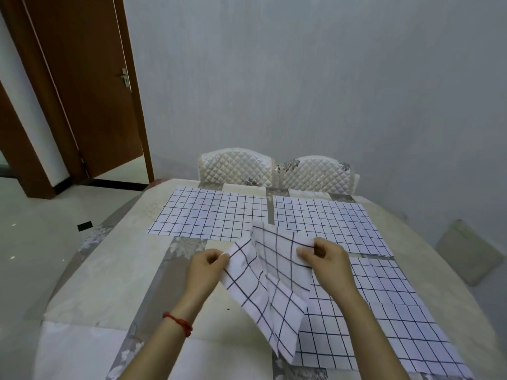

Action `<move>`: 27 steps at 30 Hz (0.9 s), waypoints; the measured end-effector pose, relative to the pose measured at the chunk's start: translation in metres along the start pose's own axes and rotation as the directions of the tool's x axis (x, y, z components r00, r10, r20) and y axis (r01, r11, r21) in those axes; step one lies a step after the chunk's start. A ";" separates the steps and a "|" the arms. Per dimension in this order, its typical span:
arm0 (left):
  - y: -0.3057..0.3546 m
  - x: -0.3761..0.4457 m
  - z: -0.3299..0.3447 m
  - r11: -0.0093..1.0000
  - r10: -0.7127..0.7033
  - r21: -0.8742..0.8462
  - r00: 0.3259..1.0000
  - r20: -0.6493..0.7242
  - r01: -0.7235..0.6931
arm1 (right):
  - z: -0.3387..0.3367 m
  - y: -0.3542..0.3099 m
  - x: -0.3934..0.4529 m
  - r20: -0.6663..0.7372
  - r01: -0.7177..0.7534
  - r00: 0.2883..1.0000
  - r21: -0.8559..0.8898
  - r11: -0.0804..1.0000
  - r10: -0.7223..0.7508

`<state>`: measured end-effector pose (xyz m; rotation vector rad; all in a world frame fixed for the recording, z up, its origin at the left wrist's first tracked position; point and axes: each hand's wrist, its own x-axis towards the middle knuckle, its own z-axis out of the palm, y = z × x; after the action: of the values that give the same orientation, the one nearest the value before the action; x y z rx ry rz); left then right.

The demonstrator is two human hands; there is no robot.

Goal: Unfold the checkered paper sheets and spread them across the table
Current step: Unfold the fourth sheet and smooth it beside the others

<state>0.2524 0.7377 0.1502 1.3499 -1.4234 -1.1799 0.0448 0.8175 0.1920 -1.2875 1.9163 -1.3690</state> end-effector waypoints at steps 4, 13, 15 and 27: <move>-0.012 0.003 -0.003 0.920 0.096 0.386 0.994 -0.045 -0.072 | -0.007 -0.013 0.005 0.024 0.117 0.993 -0.144 0.983 -0.114; 0.054 -0.009 0.039 0.845 0.406 0.151 0.800 0.442 -0.513 | 0.000 -0.044 -0.002 0.327 0.282 0.928 -0.296 0.913 -0.181; 0.060 -0.008 0.038 0.871 0.402 0.100 0.814 0.420 -0.481 | -0.005 -0.041 -0.003 0.293 0.273 0.937 -0.269 0.924 -0.192; 0.071 0.012 0.000 0.924 0.373 -0.103 0.927 0.044 -0.368 | -0.034 0.011 -0.021 0.186 -0.001 0.983 -0.036 0.999 0.008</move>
<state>0.2358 0.7243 0.2194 0.9316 -1.5652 -1.0276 0.0235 0.8525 0.1926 -1.3755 1.8221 -1.1725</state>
